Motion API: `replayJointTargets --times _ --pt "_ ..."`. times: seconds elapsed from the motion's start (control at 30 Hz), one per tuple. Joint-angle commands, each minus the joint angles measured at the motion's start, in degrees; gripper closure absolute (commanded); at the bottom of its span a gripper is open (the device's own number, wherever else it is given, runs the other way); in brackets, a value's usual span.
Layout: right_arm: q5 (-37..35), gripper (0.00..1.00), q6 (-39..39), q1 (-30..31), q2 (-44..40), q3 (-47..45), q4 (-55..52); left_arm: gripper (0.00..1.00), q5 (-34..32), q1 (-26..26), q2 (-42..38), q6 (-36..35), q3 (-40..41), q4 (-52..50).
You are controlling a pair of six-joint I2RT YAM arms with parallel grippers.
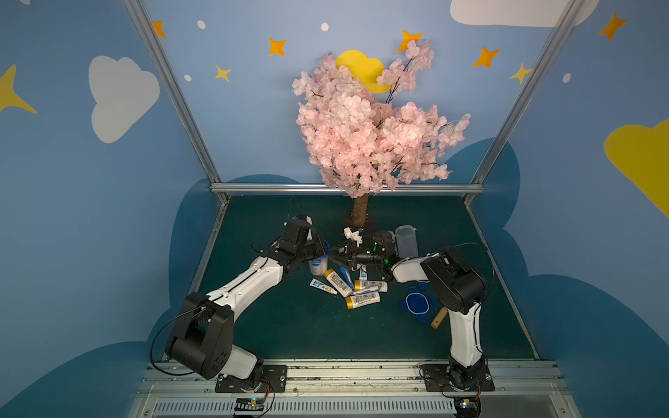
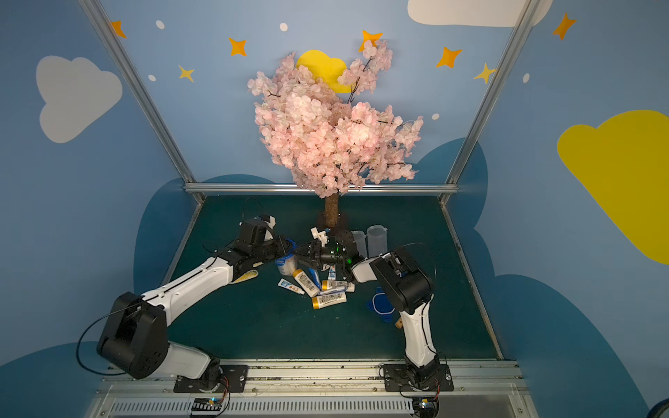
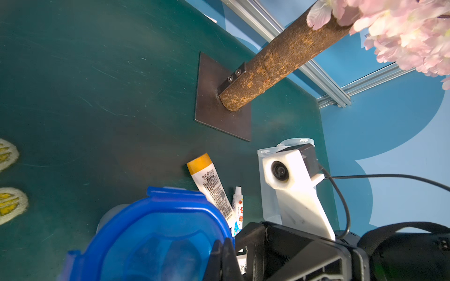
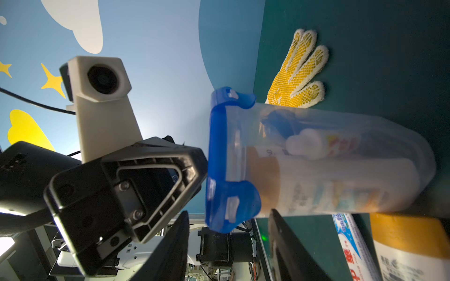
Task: Take out toiletry kits
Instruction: Unfasten the latch on the container.
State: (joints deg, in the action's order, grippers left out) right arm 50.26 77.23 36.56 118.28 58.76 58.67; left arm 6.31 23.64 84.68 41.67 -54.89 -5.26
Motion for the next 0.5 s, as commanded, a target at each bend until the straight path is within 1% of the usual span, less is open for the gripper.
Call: replayJointTargets --times 0.0,0.07,0.2,0.47 --pt "-0.07 0.48 0.08 0.14 1.39 1.96 2.80 0.98 -3.89 -0.30 4.88 -0.12 5.84 -21.11" --pt "0.01 0.48 2.47 0.12 2.09 2.15 7.58 0.98 -3.93 -0.21 4.96 -0.06 5.72 -21.11" --pt "0.31 0.53 7.29 0.10 2.68 2.76 15.82 0.98 -4.04 -0.09 5.12 0.01 5.89 -21.19" --pt "-0.48 0.56 9.09 -0.56 -2.00 0.26 20.06 0.98 -4.04 0.00 6.12 0.17 6.59 -20.58"
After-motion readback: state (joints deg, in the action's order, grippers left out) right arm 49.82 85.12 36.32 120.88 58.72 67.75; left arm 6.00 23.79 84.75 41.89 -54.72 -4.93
